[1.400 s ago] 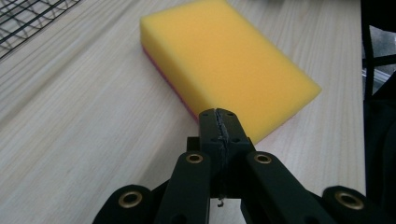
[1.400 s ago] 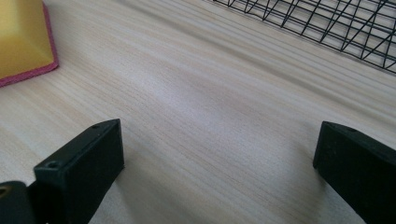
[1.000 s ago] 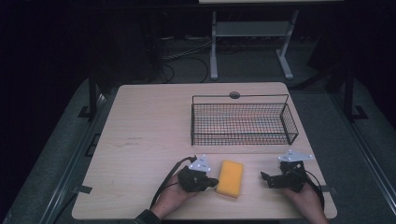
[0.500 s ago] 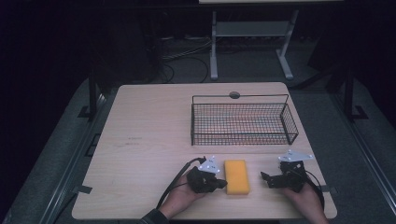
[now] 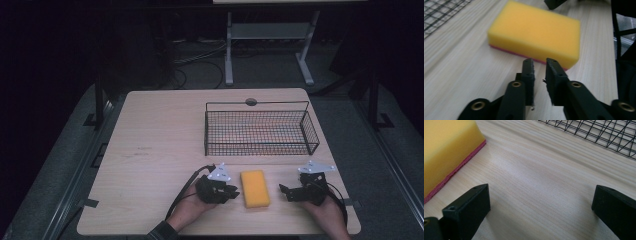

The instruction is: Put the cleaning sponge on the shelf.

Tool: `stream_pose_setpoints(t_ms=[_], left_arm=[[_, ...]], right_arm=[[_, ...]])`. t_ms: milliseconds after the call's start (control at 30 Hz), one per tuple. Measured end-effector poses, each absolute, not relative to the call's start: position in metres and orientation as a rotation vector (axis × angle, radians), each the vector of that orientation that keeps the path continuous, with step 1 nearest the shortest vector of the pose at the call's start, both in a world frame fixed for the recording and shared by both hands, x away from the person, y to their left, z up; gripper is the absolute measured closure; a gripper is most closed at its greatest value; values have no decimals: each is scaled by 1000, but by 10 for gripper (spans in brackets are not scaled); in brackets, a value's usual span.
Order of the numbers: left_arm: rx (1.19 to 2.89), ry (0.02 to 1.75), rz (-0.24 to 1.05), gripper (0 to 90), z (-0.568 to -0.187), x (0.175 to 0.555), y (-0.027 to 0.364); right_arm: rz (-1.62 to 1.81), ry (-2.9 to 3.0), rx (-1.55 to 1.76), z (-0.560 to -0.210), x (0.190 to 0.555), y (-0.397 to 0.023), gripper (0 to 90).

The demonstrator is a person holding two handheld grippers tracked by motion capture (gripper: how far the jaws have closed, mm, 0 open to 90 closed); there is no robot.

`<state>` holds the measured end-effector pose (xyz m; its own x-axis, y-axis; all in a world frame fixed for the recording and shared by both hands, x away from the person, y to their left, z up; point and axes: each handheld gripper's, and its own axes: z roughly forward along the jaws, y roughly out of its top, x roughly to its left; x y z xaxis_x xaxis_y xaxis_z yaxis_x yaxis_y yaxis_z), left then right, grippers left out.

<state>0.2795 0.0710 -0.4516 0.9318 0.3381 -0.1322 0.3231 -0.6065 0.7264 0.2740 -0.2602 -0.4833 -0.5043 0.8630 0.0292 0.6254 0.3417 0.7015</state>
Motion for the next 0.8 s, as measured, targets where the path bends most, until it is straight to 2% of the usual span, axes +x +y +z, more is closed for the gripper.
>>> stream_pose_setpoints(t_ms=[300, 600, 633, 667, 800], left_arm=[[2283, 524, 99, 515, -448, 281, 94], [2328, 592, 213, 248, -449, 279, 123], [2328, 604, 223, 248, -450, 278, 128], [2327, 622, 239, 186, -450, 278, 134], [2328, 652, 265, 144, -452, 277, 148]], right_arm=[[950, 2264, 1315, -483, 274, -260, 11], [950, 2262, 1317, -483, 274, -260, 11], [950, 2262, 1317, -483, 274, -260, 11], [950, 2262, 1317, -483, 274, -260, 11], [950, 2262, 1317, -483, 274, -260, 11]])
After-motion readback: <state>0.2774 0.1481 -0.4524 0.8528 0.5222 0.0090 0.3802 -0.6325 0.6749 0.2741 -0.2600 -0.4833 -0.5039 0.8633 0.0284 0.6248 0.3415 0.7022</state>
